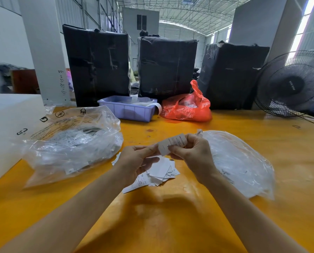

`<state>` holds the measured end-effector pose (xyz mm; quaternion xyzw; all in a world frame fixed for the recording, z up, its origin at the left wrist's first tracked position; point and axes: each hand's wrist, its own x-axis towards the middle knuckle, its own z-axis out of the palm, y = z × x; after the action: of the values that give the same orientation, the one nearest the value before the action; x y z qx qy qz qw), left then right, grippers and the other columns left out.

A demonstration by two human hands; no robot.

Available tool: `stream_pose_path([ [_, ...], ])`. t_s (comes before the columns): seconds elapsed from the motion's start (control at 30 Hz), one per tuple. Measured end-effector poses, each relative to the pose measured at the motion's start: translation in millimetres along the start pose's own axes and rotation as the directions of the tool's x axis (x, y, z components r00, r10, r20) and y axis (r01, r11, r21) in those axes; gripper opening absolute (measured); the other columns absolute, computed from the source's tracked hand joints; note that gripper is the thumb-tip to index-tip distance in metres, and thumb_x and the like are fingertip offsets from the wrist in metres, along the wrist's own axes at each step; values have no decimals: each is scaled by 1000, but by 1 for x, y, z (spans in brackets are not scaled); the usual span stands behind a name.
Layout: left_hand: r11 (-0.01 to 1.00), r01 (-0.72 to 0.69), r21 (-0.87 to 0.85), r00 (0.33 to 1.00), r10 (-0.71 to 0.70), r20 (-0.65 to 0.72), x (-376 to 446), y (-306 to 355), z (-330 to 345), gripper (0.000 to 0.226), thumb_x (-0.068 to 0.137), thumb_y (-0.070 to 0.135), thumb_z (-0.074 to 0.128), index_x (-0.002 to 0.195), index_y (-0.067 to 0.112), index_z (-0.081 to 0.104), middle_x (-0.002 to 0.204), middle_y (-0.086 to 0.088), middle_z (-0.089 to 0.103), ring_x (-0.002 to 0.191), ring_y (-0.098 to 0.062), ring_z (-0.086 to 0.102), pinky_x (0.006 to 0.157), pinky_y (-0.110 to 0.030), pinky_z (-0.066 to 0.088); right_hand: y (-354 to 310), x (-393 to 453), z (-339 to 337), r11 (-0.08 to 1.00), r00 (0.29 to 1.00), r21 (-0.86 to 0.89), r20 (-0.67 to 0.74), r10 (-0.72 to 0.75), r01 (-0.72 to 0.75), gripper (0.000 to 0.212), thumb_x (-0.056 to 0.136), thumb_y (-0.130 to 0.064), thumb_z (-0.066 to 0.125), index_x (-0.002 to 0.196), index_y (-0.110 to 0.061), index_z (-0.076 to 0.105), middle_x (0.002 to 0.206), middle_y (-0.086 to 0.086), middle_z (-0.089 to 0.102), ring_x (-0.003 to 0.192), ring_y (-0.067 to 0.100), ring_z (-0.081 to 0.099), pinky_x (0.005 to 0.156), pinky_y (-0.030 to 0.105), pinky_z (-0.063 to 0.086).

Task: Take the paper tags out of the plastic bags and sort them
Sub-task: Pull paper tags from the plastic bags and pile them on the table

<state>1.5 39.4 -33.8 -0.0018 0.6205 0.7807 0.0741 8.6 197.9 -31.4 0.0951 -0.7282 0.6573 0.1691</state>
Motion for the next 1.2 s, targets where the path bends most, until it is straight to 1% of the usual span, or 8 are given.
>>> stream_pose_path([
  [0.07,1000,1,12,1000,-1,-8,-1,0,0,12,79,19,70,82,8,70,75,-5,75,56,-10,67,49,-19,46,0,-1,0,1000,1000,-1,2,0,0,16,78,6,70,80,-7,63,81,15,69,70,20,70,62,27,59],
  [0.23,997,-12,75,999,9,42,-3,-2,2,12,76,20,71,80,9,72,78,-2,75,57,-6,67,52,-16,48,-3,0,-1,996,994,83,-105,-33,42,13,78,4,70,79,-7,63,81,12,68,70,17,70,62,23,57],
  [0.5,997,-14,74,998,10,60,-4,-1,2,9,81,17,70,80,8,73,81,-3,75,58,-8,68,50,-14,48,-3,-1,0,995,990,51,-111,-83,89,16,79,2,70,77,-12,62,80,8,68,72,15,70,63,23,57],
  [0.7,992,-21,123,995,8,102,-5,-2,2,20,82,22,68,65,15,76,84,-2,75,64,-9,69,57,-19,48,-6,-2,0,989,986,97,-135,-102,116,17,80,2,69,77,-12,60,79,5,67,72,14,71,62,20,56],
  [0.77,993,-20,119,995,8,98,-4,-2,2,18,82,22,68,68,15,76,85,-2,75,64,-10,70,56,-18,49,-6,-3,1,991,989,83,-112,-98,108,15,80,2,69,78,-11,61,79,7,68,73,16,70,63,22,57],
  [0.9,996,-15,90,998,9,69,-4,-2,3,10,82,21,68,83,11,73,84,-3,75,61,-10,69,51,-17,49,-3,-3,2,995,993,47,-84,-86,90,14,79,3,69,77,-9,62,80,13,68,73,22,69,64,26,58],
  [1.07,997,-7,83,998,2,68,-4,-1,2,10,82,20,69,83,10,72,85,-4,75,62,-10,69,55,-18,48,-3,-2,2,993,987,38,-121,-104,110,16,80,2,70,77,-12,62,80,9,68,73,19,70,64,25,58],
  [1.2,996,-11,92,999,6,52,-3,-1,2,11,80,19,70,84,9,72,84,-3,75,63,-10,69,54,-18,48,-3,-1,1,992,980,42,-162,-114,122,18,79,2,70,76,-13,60,79,5,66,72,17,70,62,23,58],
])
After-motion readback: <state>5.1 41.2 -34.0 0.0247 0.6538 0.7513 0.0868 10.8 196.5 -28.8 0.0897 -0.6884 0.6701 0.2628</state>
